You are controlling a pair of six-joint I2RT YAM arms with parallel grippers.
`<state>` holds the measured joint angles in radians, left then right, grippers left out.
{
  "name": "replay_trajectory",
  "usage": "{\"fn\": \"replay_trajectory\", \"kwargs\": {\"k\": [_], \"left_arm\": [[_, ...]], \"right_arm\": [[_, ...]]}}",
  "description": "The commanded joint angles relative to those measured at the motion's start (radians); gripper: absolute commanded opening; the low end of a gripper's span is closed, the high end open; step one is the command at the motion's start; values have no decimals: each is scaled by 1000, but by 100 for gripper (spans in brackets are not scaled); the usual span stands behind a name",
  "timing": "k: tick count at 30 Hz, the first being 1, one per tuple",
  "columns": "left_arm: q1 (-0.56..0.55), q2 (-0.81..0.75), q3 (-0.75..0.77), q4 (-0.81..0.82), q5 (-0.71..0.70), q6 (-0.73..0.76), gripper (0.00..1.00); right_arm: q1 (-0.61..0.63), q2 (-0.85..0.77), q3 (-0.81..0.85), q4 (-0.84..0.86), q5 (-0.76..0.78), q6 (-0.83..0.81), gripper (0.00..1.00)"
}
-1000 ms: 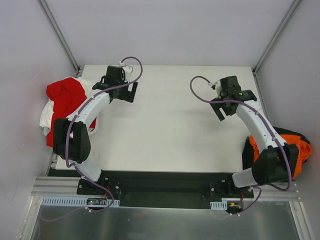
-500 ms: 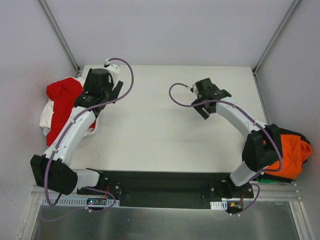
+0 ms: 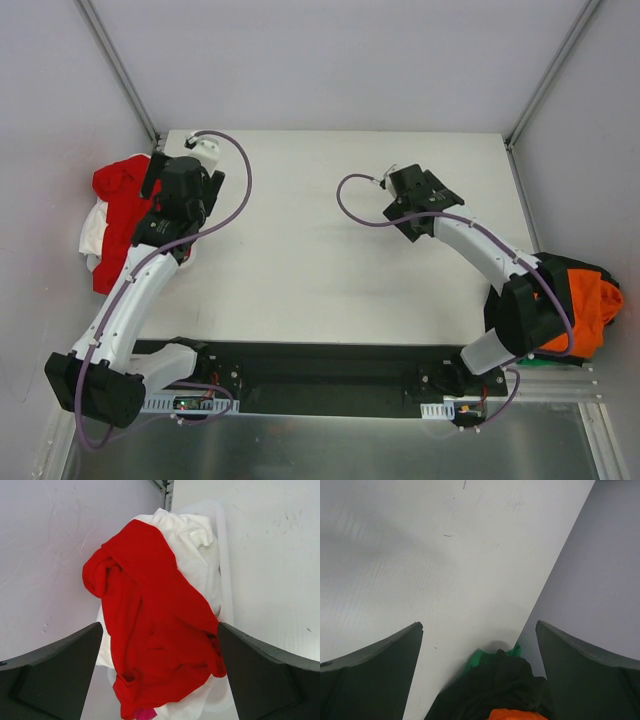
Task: Fold and stack the t-shirts
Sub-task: Put the neatly folded tshirt into the corner of the board with the right arm
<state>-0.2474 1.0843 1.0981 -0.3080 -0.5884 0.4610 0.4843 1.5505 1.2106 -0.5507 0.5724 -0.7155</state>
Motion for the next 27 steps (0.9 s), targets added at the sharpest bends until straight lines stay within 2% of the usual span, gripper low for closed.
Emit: {"fn": "replay_trajectory", "kwargs": {"k": [1, 8, 13, 23, 27], "left_arm": [[16, -15, 0, 15, 34, -74, 99], [16, -49, -58, 0, 125, -117, 99], [14, -75, -57, -43, 277, -174, 99], [14, -67, -46, -100, 424, -219, 99], [14, -67, -56, -102, 443, -222, 100]], "right_arm": [[-1, -82, 17, 25, 4, 51, 100], [0, -55, 44, -11, -19, 85, 100], [-1, -79, 43, -17, -55, 93, 100], [-1, -142, 18, -6, -111, 100, 100], [-1, -142, 17, -6, -115, 97, 100]]}}
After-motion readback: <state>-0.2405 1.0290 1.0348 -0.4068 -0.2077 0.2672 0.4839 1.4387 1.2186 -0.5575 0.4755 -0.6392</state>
